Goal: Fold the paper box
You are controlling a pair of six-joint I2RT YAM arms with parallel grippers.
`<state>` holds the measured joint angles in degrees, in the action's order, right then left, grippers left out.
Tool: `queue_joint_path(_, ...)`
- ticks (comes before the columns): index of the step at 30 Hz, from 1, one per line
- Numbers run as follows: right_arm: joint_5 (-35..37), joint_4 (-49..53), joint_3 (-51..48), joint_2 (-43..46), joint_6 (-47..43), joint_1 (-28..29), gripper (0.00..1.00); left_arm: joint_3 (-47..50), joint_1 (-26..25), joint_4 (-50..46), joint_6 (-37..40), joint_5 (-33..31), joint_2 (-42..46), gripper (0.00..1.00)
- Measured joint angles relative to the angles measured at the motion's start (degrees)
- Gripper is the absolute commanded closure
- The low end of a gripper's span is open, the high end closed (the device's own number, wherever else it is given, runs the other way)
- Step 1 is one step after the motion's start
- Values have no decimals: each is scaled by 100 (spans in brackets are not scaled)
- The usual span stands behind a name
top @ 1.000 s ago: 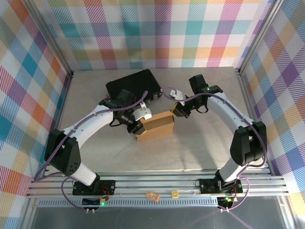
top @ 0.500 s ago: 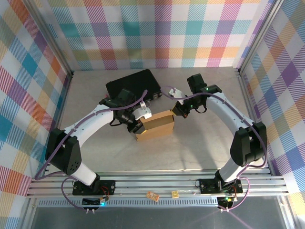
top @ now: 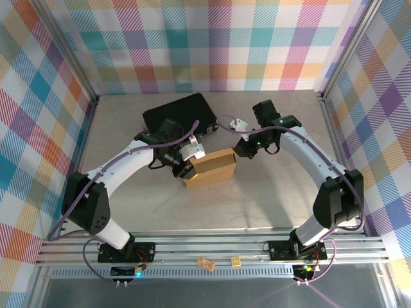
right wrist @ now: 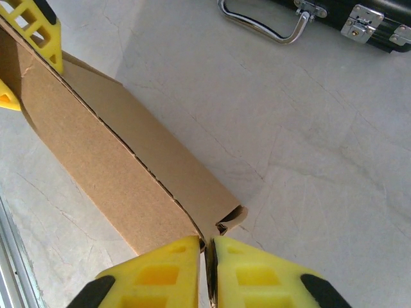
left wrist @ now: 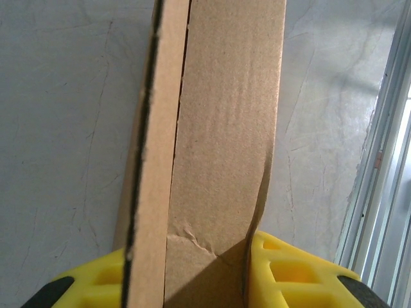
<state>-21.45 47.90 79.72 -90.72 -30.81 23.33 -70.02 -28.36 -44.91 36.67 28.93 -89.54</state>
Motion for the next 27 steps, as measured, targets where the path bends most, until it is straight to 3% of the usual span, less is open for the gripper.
queue_joint_path(6, 68, 26, 48, -74, 63, 0, 87, -26, 2, -4, -2, -50, -17, 73)
queue_joint_path(12, 136, 22, 48, -74, 146, 0, 100, -39, 2, -4, -2, -46, -37, 74)
queue_joint_path(15, 127, 20, 48, -74, 302, 0, 100, -42, 2, -4, -26, -48, -44, 74)
queue_joint_path(22, 131, -116, 48, -72, 1241, 2, 100, -74, 2, 28, -247, -48, -83, 75)
queue_joint_path(27, 227, -767, -415, 179, 2059, 39, 100, -74, 2, 111, -472, -66, -103, 74)
